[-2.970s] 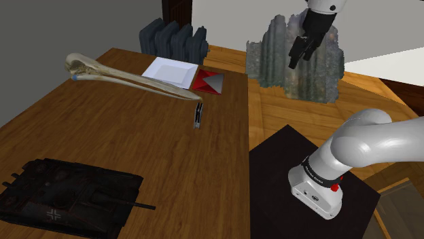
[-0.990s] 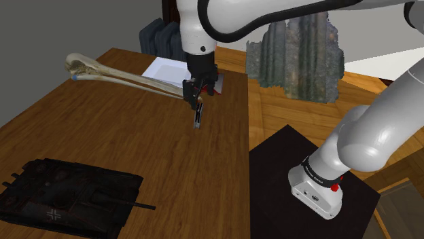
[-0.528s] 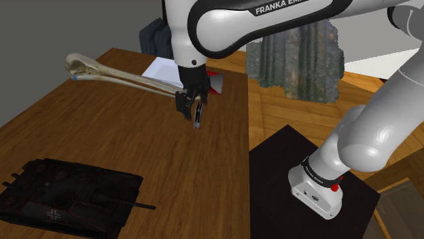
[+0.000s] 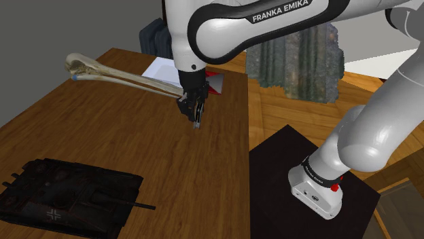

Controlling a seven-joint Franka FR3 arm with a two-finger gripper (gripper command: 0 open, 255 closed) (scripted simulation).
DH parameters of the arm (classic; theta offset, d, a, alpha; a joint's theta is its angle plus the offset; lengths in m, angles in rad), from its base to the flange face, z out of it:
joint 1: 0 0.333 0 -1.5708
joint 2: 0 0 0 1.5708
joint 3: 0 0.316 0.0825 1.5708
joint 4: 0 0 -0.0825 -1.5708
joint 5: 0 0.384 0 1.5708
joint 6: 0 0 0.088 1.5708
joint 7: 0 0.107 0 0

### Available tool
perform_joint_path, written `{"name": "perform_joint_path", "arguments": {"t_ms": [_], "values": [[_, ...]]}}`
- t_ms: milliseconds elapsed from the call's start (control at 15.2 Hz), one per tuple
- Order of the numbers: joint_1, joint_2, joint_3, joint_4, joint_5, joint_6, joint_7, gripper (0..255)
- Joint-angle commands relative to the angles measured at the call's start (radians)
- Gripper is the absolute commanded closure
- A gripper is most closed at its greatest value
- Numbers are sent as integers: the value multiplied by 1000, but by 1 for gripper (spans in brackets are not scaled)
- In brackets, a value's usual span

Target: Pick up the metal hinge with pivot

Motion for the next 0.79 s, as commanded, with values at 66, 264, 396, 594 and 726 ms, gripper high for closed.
{"name": "perform_joint_path", "arguments": {"t_ms": [66,264,396,594,726], "values": [[0,0,1,-2,1,0,0,255],[1,2,1,0,0,0,1,255],[0,-7,0,18,3,-26,-1,255],[-1,-18,-1,47,7,-65,-2,255],[-2,-24,-1,67,9,-91,-2,255]]}}
